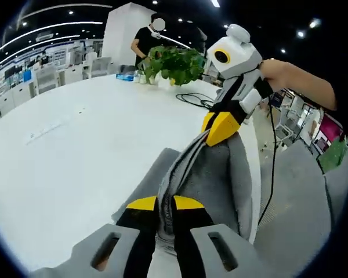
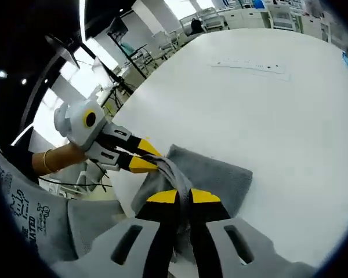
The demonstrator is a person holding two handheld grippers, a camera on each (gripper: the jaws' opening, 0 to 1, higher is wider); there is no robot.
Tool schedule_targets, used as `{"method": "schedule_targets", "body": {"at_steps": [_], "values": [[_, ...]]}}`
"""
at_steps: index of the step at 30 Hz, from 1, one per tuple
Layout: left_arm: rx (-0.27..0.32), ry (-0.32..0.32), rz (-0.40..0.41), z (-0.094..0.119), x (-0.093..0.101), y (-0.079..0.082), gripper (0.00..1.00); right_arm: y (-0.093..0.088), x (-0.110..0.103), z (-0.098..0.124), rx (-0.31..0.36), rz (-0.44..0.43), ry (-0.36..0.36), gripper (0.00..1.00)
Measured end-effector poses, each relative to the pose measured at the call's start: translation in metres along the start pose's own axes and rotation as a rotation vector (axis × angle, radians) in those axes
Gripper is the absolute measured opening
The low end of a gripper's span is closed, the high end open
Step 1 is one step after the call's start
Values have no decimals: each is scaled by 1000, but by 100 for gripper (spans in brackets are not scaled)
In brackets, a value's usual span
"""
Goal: Fold the towel on the table until its edges align and the towel forms a compact rectangular stack.
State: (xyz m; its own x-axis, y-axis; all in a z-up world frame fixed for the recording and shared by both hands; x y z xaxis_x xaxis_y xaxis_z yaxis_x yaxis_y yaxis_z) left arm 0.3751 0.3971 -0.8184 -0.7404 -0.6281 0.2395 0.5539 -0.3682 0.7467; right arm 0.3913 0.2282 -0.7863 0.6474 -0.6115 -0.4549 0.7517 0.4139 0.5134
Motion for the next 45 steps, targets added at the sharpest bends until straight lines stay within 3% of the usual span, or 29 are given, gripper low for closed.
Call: {"method": "schedule_targets", "body": {"at_steps": [11,16,20,25,27,36,38,41,45], "values": [[-30,39,56,-20,-19,-7,16,-9,33,-26,-26,-84,-54,5],[5,58,94,-17,-24,-5,18,-11,37,-29,-23,-91,-67,6],[15,117,115,-11,-34,-7,18,-9,38,-29,-14,-77,-77,7],[25,115,140,-5,-35,-9,18,-6,37,-26,3,-60,-90,8],[38,82,130,-3,-30,-7,20,-3,38,-24,30,-53,-98,7],[88,73,37,10,-8,8,29,8,34,-5,101,0,-115,14],[96,68,19,12,-3,10,36,8,33,-2,116,1,-116,18],[110,57,-45,14,8,15,47,5,31,2,126,24,-117,23],[108,36,-188,19,26,18,55,1,31,9,161,60,-139,35]]}}
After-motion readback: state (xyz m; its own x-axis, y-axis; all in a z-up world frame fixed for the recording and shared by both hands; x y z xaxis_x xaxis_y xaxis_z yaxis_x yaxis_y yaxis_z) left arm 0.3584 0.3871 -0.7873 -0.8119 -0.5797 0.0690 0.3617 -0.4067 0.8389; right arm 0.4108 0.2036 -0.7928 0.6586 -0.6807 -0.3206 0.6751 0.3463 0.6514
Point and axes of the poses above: the point that each gripper's makers call its tool centre point, and the gripper's own axes: z roughly backward along the fingers, x roughly to its right, y roughly out of its top, the point moved 7 cm from there along z, roughly backward along the fingers, and after that the axes turned 4 degrees about z, right-handed, at the moved point
